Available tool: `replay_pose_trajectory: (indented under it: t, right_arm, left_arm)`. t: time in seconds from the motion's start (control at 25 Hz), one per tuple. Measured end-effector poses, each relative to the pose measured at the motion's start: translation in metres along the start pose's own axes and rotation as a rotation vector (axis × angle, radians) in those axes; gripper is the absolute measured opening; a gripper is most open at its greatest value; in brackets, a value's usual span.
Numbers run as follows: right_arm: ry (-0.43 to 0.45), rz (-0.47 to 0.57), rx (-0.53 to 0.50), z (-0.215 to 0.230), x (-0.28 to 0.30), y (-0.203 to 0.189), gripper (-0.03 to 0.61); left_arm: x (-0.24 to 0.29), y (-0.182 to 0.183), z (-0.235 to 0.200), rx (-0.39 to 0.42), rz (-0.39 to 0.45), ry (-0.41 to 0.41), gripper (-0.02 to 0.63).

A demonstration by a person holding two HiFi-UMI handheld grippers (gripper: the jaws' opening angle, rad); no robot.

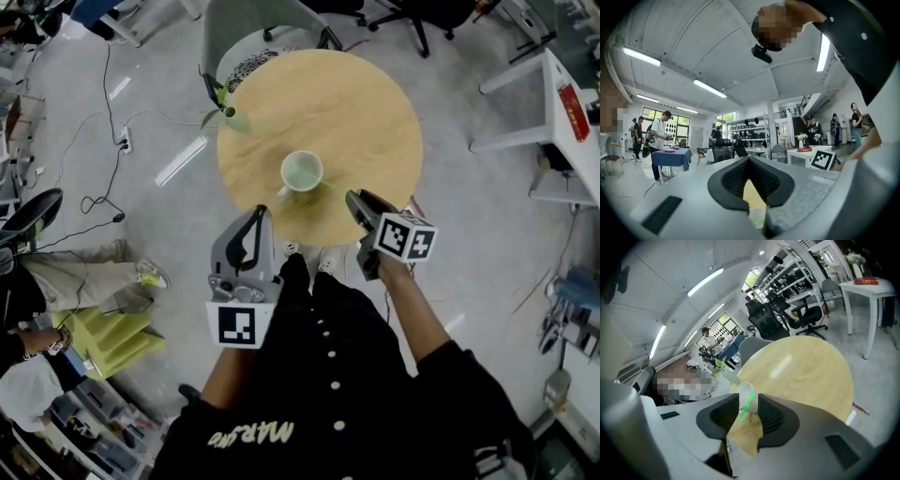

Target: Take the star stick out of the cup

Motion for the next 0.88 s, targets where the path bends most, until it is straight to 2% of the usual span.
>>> replay_pose_trajectory:
  t: [0.32,0.6,0.72,0.88]
  right_arm:
    - [0.025,-0.031,0.032,0.0,0.014,-0.014,0.021]
    - [-0.004,-0.035,-0.039,-0.007,0.01,-0.009,0.021]
    - [-0.015,-0.069,-0.146,-0.013,0.003,-0.008,0.021]
    - [-0.029,-0.109,-0.382,-0.033,-0.012,0.001,0.021]
  left_arm:
    - [-0.002,-0.018,-0.009,-0.021,-0.033,0.018,-0.006]
    - [-0.007,-0.015,-0.014,-0.011,-0.039,0.026,-0.006]
    - [-0.009,-0.012,-0.016,-0.005,-0.041,0.034,-0.006]
    - [-0.015,-0.01,-0.022,-0.005,-0.052,0.047,-0.006]
Point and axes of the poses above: the fingertips, and each gripper's own axes: x forward along the fingers, z to its right, y out of its top, the point moved 1 cm from there along -x, backward along the fingers, and after that the axes turned 3 degrees about -z, right-handed, at the moved point
